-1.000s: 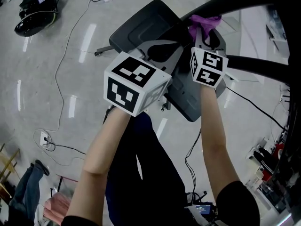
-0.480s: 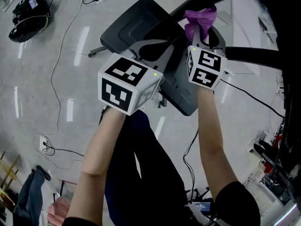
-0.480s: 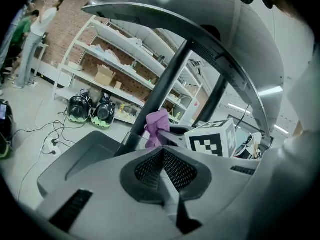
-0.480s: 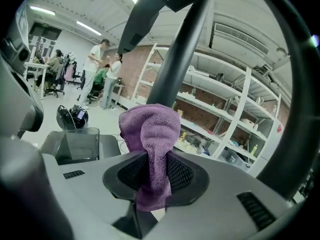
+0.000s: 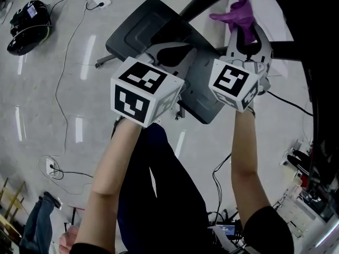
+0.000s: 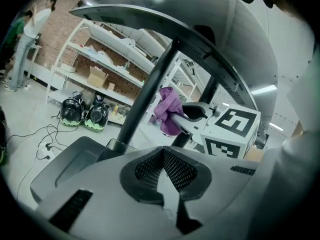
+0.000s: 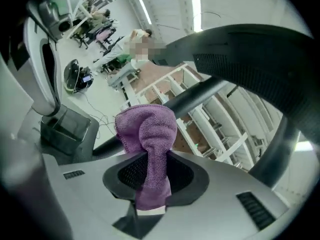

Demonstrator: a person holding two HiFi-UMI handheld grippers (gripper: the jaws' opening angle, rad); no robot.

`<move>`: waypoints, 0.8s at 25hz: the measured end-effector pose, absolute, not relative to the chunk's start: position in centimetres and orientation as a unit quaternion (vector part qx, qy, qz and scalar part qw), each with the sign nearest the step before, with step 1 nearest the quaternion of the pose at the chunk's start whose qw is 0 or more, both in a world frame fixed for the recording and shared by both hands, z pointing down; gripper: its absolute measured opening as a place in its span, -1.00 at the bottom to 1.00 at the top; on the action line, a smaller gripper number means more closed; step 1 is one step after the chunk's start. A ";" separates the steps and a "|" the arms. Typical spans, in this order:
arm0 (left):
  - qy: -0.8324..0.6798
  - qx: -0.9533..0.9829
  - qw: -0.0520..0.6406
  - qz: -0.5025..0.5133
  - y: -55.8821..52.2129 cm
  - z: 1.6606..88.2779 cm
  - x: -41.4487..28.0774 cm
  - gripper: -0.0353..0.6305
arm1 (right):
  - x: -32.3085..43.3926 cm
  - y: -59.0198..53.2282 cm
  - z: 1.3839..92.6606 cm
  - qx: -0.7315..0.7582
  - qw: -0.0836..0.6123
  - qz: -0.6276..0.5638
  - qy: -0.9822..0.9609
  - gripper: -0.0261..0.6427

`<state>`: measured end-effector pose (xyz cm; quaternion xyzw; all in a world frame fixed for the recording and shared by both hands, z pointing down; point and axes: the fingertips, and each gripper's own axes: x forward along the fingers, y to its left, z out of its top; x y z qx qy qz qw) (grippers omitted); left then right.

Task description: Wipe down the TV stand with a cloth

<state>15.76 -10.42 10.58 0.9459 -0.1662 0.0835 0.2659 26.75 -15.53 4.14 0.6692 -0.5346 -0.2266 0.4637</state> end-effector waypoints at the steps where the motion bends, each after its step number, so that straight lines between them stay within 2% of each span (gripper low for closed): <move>1: -0.164 0.946 0.266 0.082 -10.3 10.3 15.9 -0.87 | 26.8 -15.4 3.2 0.664 0.476 -0.244 -0.522 -0.61; 8: -0.148 0.950 0.265 0.070 -9.6 8.8 17.3 -0.87 | 27.1 -14.4 -1.7 0.602 0.581 -0.379 -0.396 -0.61; 20: -0.143 0.946 0.278 0.081 -9.5 10.6 17.7 -0.87 | 30.1 -13.6 3.5 0.584 0.632 -0.309 -0.404 -0.61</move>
